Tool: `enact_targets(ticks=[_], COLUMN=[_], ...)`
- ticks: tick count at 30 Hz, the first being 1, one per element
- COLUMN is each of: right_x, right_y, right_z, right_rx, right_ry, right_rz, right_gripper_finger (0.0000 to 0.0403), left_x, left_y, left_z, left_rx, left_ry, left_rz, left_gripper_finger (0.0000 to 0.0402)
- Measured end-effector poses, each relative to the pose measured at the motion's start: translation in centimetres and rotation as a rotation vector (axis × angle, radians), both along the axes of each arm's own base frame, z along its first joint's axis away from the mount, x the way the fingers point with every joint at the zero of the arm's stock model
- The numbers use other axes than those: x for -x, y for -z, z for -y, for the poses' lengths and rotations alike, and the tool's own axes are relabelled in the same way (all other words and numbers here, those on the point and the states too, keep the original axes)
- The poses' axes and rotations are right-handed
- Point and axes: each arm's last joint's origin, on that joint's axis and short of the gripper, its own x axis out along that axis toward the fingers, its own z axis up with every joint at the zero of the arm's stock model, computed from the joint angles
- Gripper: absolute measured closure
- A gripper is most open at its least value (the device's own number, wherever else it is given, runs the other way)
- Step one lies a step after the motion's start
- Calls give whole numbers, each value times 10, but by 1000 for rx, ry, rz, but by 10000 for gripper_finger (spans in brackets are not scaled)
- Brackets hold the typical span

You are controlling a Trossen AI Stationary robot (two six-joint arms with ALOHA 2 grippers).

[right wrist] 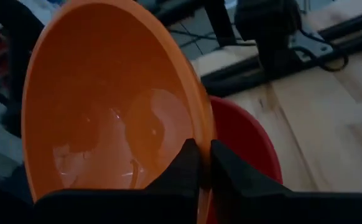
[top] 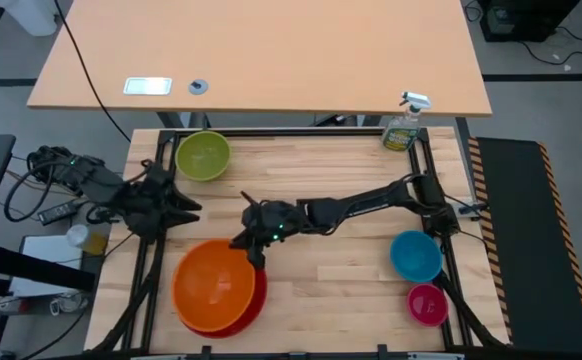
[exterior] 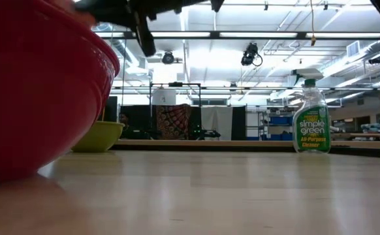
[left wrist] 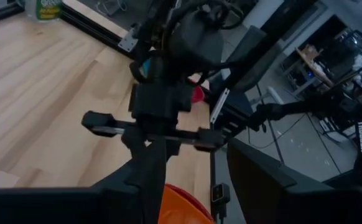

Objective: Nest bowls inside each other
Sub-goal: Stack the orange bowl into the red bowl

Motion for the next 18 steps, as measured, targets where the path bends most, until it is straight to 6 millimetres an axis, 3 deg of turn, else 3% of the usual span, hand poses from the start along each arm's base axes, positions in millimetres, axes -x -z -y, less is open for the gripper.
enact_targets(ticks=[5, 18], right_x=[0, -1], right_y=[16, 32], right_z=[-2, 4], right_rx=[24, 41], right_ry=[9, -22], right_rz=[-89, -163], right_gripper_finger=[374, 367], left_x=[-1, -1], left_y=[1, 1], left_z=[1, 1], left_rx=[0, 2], left_ry=[15, 27], left_rz=[-10, -15], left_gripper_finger=[230, 230])
